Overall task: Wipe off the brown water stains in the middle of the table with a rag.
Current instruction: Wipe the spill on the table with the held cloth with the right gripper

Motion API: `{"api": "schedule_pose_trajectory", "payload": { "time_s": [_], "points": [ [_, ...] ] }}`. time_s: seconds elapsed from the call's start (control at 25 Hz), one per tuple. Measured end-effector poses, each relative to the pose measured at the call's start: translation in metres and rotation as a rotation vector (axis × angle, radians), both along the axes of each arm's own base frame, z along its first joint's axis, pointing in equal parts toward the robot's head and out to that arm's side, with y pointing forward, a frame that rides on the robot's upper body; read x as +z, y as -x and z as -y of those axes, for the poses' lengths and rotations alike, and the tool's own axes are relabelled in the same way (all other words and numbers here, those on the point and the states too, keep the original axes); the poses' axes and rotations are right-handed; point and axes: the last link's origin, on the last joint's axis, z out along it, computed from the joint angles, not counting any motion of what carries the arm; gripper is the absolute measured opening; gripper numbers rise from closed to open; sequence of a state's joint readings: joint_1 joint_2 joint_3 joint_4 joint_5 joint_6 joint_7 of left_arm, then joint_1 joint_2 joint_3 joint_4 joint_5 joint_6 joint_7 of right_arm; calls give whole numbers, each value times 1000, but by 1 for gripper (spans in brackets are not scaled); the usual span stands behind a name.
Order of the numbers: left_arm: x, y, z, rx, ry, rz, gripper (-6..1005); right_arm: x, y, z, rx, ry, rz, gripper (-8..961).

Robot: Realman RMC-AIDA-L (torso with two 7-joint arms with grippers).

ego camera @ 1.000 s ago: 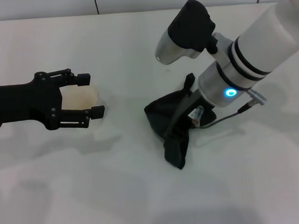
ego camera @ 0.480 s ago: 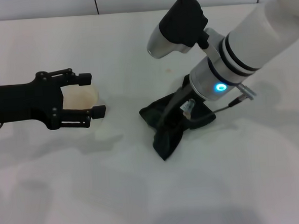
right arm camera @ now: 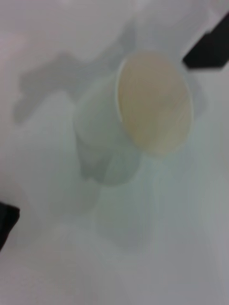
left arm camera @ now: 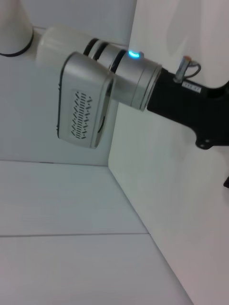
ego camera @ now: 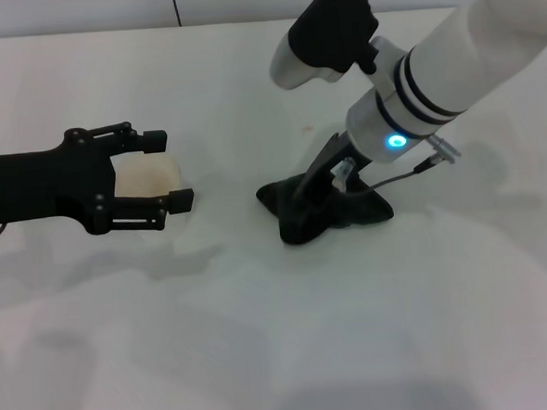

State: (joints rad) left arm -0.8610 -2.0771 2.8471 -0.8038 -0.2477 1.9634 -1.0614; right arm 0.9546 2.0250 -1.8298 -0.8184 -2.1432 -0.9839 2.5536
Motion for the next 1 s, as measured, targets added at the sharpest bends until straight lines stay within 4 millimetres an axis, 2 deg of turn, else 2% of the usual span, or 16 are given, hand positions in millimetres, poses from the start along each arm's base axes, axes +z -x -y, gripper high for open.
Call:
{"api": "schedule_pose_trajectory", "payload": {
  "time_s": [1.0],
  "points": [
    [-1,2,2,13,0,5,885,10,-7,-36,78,-216,1,27]
  ]
}}
